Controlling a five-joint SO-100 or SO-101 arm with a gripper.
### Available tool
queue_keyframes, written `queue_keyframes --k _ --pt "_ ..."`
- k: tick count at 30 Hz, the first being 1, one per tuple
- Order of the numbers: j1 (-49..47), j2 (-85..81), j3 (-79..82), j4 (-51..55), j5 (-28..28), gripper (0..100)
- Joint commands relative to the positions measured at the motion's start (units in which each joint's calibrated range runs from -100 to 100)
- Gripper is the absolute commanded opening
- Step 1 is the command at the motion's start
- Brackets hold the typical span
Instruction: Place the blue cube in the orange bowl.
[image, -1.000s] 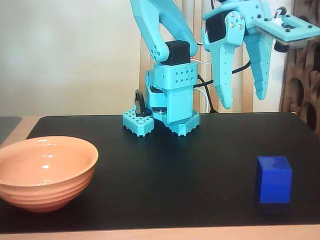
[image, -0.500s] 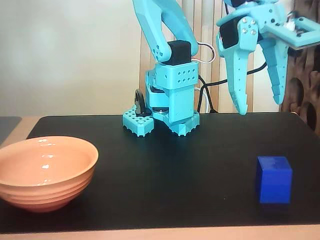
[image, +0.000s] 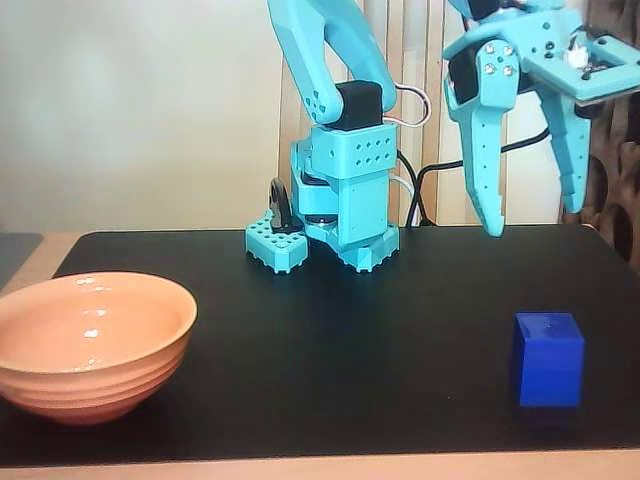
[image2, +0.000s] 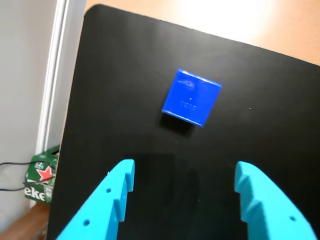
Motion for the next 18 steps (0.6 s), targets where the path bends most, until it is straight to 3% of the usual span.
queue_keyframes --k 1,18 --pt "-0.23 1.14 -5.22 -2.42 -1.89 25" --pt "1.98 4.89 -4.95 -5.20 -5.99 26"
